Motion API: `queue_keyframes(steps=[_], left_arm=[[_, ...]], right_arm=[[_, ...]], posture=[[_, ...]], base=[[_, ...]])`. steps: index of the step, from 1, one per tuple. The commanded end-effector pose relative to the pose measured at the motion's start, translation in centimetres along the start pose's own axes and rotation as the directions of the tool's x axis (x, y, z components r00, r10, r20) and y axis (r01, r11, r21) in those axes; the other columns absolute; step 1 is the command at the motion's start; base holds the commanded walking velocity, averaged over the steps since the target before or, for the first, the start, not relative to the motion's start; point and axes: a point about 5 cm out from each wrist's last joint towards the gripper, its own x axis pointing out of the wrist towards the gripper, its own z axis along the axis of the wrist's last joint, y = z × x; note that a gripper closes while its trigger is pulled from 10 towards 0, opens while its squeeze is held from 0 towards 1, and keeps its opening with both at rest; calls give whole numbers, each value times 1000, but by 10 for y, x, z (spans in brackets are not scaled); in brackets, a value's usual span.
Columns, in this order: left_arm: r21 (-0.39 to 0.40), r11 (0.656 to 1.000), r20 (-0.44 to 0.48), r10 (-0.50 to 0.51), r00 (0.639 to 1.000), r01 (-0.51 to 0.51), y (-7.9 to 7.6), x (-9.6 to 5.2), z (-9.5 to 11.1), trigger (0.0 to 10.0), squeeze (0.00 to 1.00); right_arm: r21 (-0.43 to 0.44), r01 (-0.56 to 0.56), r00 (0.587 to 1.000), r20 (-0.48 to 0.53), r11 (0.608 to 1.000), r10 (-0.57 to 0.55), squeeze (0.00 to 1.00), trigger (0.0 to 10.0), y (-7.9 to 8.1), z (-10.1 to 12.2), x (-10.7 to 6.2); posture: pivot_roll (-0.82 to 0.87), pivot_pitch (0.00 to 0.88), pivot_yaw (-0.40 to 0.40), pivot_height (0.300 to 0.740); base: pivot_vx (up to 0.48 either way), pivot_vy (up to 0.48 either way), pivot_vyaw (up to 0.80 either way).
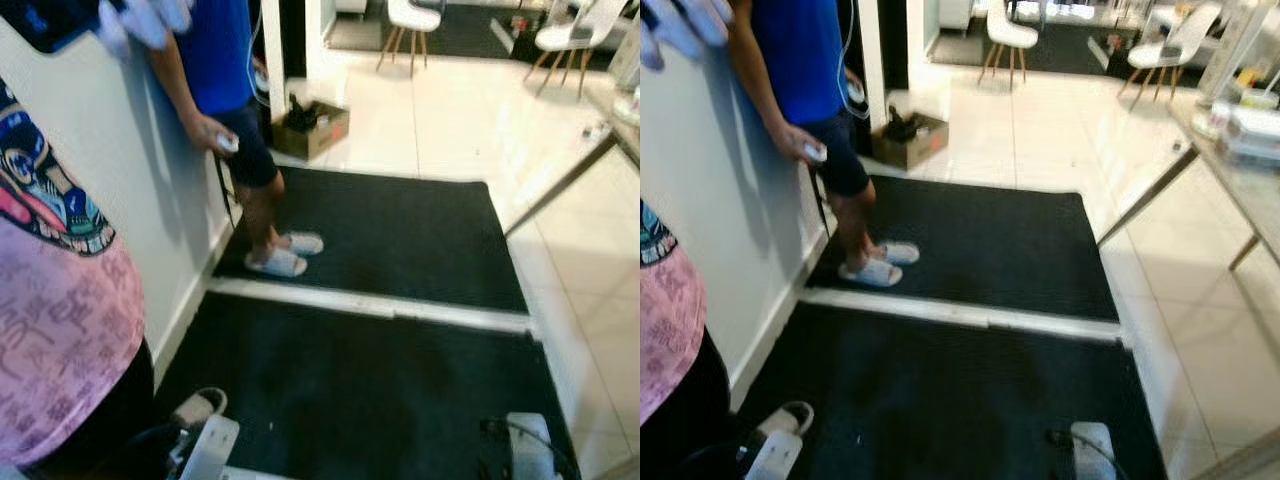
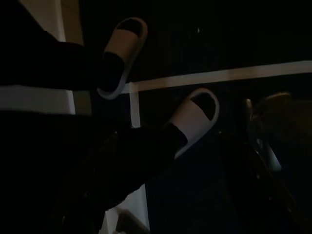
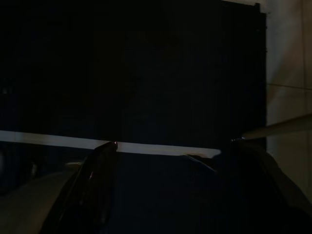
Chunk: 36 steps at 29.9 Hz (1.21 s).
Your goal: Restocking fridge
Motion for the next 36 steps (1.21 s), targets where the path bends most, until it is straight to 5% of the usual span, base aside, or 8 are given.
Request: queue_keyframes(steps=[1, 11, 36], left_arm=[[9, 1000, -7, -6, 1000, 6, -1, 0, -1, 10000, 0], [8, 1000, -9, -6, 1000, 6, -1, 0, -1, 10000, 0], [9, 1000, -1, -4, 1000, 4, -1, 0, 1, 10000, 0]], right_arm=[[2, 23, 1000, 8, 1000, -23, 0, 10000, -8, 0, -1], [14, 24, 1000, 3, 1000, -24, 0, 10000, -8, 0, -1], [11, 23, 1000, 0, 1000, -23, 0, 10000, -7, -1, -1]], posture=[[-56, 0, -52, 740], [-56, 0, -54, 740], [-53, 1, -52, 740]], base=[[334, 0, 0], [341, 0, -229], [344, 0, -664]])
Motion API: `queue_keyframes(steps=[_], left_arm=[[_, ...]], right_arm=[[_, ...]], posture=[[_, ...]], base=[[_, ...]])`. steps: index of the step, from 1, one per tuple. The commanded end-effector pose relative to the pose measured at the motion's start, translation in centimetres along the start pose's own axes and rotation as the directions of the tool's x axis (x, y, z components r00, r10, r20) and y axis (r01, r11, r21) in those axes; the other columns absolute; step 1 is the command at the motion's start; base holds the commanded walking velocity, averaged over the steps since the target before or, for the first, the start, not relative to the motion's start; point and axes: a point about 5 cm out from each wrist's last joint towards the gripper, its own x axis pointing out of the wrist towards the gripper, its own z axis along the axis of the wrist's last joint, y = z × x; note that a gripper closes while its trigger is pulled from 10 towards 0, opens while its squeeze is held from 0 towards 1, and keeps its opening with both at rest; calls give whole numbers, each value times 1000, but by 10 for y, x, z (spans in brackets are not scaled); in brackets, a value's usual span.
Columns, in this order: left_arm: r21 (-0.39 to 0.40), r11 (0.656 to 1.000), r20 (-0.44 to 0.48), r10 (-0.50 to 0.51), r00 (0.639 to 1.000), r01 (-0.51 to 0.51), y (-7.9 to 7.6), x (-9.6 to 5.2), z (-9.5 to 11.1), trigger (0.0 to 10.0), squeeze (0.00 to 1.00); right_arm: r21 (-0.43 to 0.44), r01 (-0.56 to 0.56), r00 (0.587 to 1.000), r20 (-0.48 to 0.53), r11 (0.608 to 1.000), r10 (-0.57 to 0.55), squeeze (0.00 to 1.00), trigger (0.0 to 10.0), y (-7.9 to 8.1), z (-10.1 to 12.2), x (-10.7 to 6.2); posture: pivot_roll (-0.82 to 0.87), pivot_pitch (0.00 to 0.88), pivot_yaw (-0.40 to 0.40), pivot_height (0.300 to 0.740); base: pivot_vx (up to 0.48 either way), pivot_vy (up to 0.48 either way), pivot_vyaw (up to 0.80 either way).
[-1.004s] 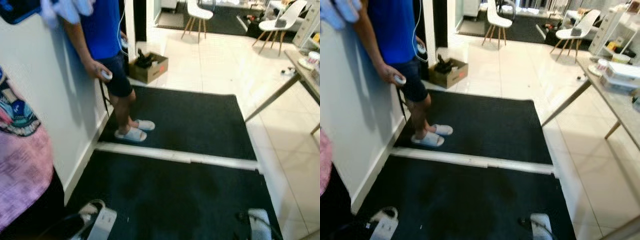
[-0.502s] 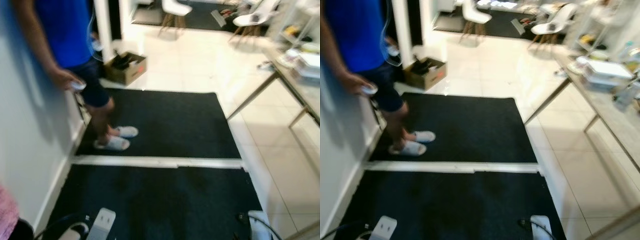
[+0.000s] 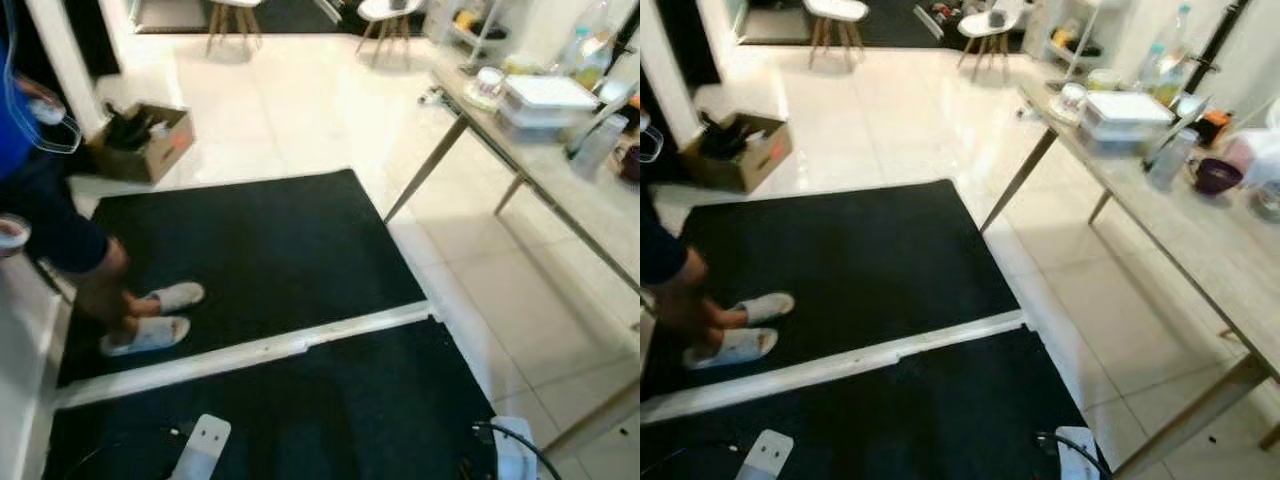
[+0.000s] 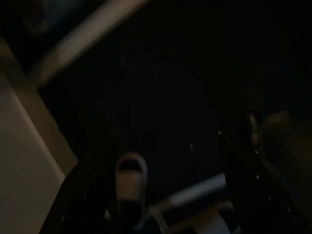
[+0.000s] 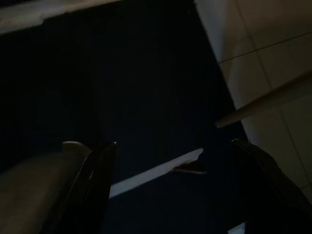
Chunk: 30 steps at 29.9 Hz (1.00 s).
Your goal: Restocking fridge
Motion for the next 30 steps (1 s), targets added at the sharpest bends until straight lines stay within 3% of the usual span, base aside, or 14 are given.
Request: queue_keyframes(steps=[1, 30], left_arm=[[4, 1000, -8, -13, 1000, 13, -5, -1, -2, 10000, 0], [7, 1000, -9, -10, 1000, 10, -3, -1, -3, 10000, 0]], right_arm=[[6, 22, 1000, 2, 1000, -22, 0, 10000, -7, -1, -1], [-12, 16, 1000, 12, 1000, -15, 0, 10000, -7, 1, -1]], posture=[[-53, 1, -52, 740], [-43, 0, -51, 740]], base=[[341, 0, -400], [343, 0, 0]])
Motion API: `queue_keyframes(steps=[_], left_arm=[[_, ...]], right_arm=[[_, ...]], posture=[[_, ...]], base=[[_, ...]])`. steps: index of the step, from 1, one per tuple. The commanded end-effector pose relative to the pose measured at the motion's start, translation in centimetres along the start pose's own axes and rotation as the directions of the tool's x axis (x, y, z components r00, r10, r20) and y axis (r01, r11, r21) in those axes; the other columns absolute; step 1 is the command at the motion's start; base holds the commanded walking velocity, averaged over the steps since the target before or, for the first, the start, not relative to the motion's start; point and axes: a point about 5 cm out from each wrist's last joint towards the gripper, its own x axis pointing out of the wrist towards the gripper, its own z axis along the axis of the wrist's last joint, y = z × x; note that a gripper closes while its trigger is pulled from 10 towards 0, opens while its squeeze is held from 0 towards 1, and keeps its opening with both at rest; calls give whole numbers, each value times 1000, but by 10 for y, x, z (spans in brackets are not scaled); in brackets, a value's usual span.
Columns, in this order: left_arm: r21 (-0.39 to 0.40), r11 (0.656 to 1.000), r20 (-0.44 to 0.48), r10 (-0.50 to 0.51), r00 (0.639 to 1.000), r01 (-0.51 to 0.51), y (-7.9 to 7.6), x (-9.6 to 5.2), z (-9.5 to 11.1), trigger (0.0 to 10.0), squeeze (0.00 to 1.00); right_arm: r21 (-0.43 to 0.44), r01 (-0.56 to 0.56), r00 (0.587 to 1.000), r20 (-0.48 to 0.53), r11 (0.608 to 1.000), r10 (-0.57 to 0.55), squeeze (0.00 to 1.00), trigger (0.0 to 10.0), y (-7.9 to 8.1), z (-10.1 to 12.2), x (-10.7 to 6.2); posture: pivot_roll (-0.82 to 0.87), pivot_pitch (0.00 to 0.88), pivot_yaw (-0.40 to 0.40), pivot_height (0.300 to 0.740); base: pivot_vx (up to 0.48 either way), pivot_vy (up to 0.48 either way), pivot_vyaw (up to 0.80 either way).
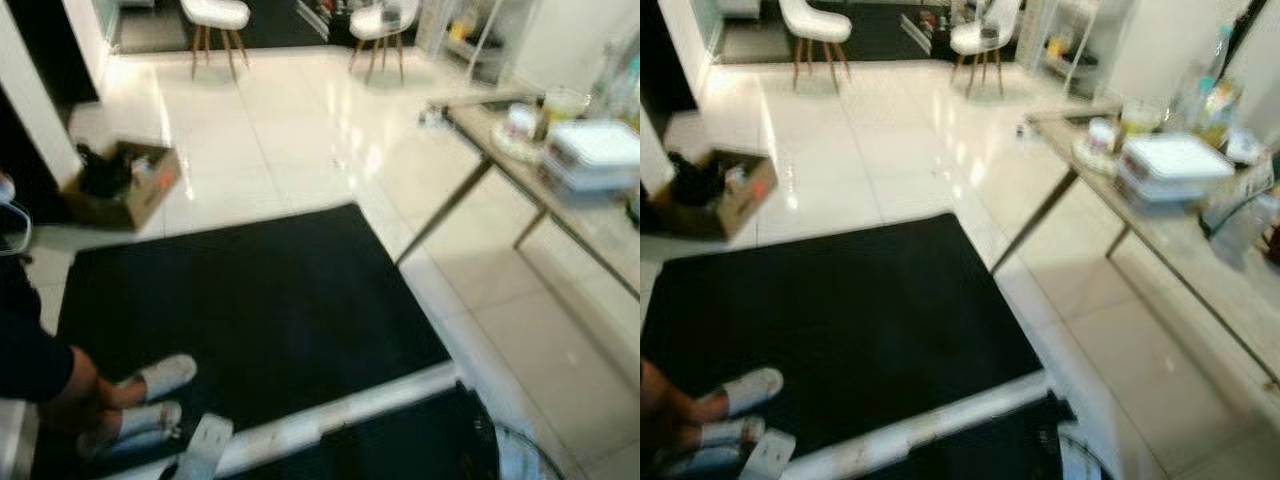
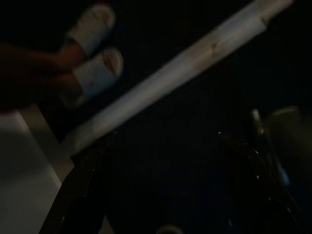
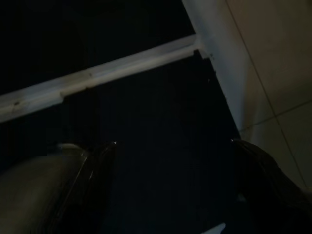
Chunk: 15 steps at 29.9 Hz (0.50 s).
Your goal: Restocking fridge
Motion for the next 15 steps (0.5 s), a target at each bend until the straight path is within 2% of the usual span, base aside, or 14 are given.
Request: queue_keyframes(steps=[1, 15], left_arm=[[6, 1000, -16, -8, 1000, 8, -2, -1, -4, 10000, 0], [5, 1000, -17, -8, 1000, 8, -2, -1, -4, 10000, 0]], right_arm=[[-4, 14, 1000, 13, 1000, -14, 0, 10000, -5, 2, 0], [0, 16, 1000, 10, 1000, -16, 0, 10000, -6, 2, 0]], posture=[[-43, 0, -51, 740], [-41, 2, -52, 740]], base=[[341, 0, 0], [344, 0, 0]])
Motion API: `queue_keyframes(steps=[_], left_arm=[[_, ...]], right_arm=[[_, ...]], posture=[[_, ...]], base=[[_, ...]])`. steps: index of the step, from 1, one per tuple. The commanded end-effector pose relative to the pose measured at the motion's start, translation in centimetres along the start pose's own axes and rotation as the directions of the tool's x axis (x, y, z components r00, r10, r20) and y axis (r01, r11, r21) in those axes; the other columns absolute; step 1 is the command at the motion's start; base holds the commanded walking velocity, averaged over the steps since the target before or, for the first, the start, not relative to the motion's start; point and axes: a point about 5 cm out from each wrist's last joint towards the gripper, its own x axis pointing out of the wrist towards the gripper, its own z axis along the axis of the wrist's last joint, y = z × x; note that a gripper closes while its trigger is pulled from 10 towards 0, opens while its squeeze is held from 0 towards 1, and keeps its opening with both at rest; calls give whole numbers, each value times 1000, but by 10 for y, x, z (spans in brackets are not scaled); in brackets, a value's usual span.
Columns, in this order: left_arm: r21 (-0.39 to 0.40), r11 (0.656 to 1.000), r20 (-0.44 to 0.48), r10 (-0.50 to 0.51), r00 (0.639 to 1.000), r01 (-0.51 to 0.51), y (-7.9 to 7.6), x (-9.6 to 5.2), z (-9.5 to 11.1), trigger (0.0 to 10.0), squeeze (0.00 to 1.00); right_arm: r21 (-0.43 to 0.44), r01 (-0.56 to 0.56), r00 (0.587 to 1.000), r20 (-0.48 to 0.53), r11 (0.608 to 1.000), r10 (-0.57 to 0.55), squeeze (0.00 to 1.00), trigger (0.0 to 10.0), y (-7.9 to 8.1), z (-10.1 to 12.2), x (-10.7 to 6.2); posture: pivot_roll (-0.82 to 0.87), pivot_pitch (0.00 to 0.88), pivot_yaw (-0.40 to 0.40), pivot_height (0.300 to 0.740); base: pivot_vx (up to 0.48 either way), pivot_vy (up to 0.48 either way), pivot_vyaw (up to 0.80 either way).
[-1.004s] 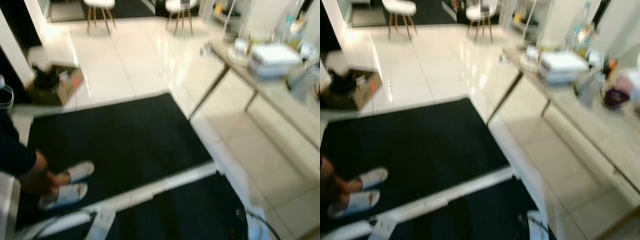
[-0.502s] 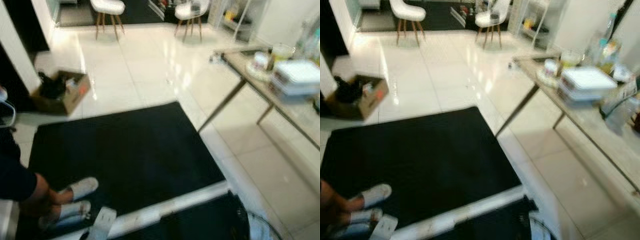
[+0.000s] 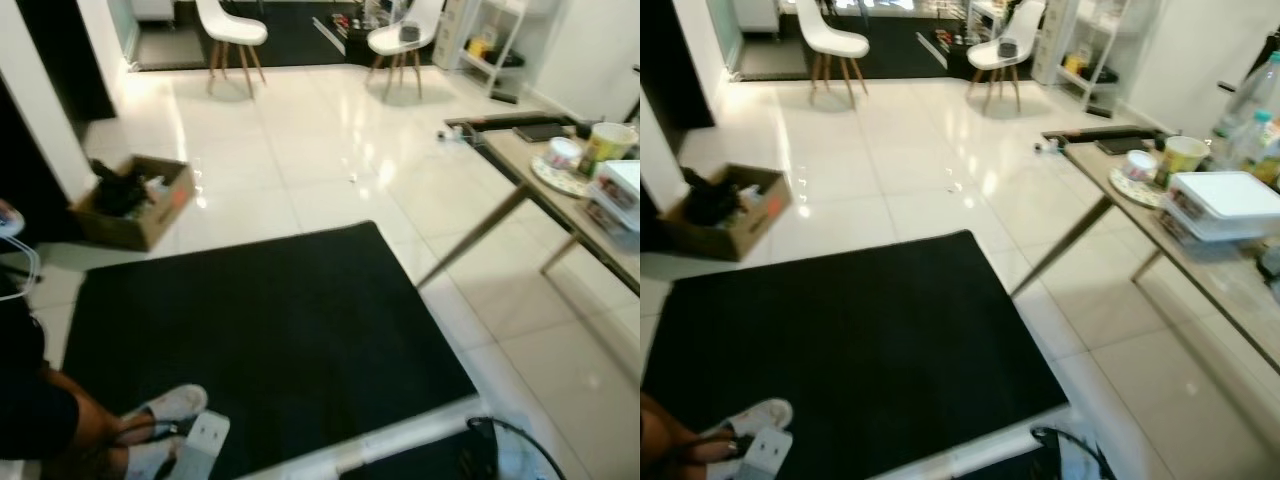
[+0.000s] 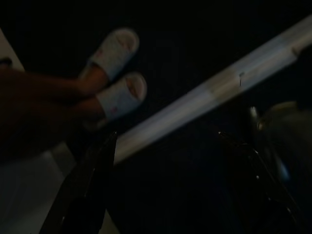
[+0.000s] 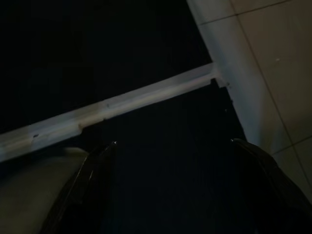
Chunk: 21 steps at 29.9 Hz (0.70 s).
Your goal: Restocking fridge
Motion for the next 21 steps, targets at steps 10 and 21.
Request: queue_keyframes(steps=[10, 21], left_arm=[[-23, 1000, -8, -9, 1000, 9, -5, -1, -1, 10000, 0], [-22, 1000, -9, -11, 1000, 11, -5, -1, -1, 10000, 0]], right_arm=[[4, 19, 1000, 3, 1000, -19, 0, 10000, -6, 1, 0], [7, 20, 1000, 1, 1000, -20, 0, 10000, -6, 1, 0]], posture=[[-37, 6, -53, 740], [-36, 9, -55, 740]], base=[[63, 0, 0], [0, 0, -51]])
